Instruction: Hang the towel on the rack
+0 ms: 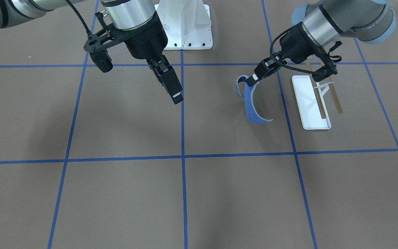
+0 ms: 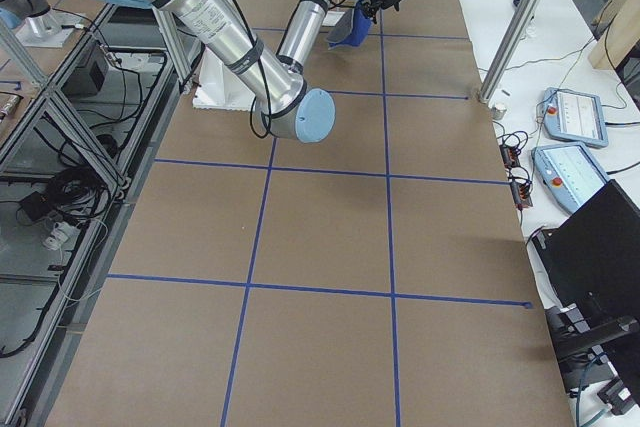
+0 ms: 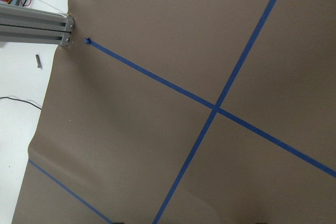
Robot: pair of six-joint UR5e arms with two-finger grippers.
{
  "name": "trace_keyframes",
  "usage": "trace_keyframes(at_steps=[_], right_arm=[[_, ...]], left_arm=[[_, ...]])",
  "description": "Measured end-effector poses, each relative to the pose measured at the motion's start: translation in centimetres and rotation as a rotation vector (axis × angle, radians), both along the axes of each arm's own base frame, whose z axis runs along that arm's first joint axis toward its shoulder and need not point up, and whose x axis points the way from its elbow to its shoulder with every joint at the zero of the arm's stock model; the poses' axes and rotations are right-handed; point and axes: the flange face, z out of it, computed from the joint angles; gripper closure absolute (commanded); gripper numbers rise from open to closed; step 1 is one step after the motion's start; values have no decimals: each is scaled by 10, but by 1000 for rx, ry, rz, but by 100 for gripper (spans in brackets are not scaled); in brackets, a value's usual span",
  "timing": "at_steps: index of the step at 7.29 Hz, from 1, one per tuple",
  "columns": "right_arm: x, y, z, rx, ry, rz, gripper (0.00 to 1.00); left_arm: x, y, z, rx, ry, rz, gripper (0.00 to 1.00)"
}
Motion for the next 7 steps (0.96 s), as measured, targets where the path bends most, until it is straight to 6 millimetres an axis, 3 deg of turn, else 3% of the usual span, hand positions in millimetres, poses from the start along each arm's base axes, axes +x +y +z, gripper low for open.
trace_keyframes(at_steps=[1, 3, 5, 7], right_arm=[[8, -5, 7, 0, 2, -10, 0], [23, -11, 40, 35, 42, -36, 0], [39, -19, 85, 78, 105, -73, 0], [63, -24, 129, 114, 141, -140, 0]], left_arm=[[-21, -4, -1, 5, 7, 2, 100], [-62, -6, 5, 30, 9, -7, 100], [-106, 28, 55, 60, -36, -11, 100], [-158, 50, 125, 85, -77, -7, 100]])
